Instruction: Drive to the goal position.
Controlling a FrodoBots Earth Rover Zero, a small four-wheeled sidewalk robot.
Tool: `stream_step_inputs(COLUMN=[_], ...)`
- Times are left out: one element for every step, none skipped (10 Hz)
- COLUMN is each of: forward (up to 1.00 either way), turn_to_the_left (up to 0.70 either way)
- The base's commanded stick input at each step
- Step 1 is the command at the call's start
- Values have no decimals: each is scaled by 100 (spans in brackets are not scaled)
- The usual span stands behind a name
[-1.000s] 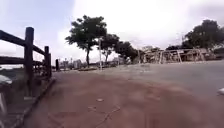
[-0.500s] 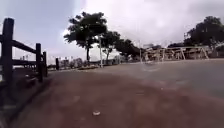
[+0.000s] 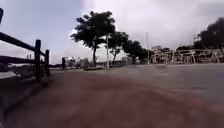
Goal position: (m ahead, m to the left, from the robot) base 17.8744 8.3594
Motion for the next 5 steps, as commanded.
stream_step_inputs(forward=[100,100,100,100,100], turn_to_the_left=[40,40,39,38,0])
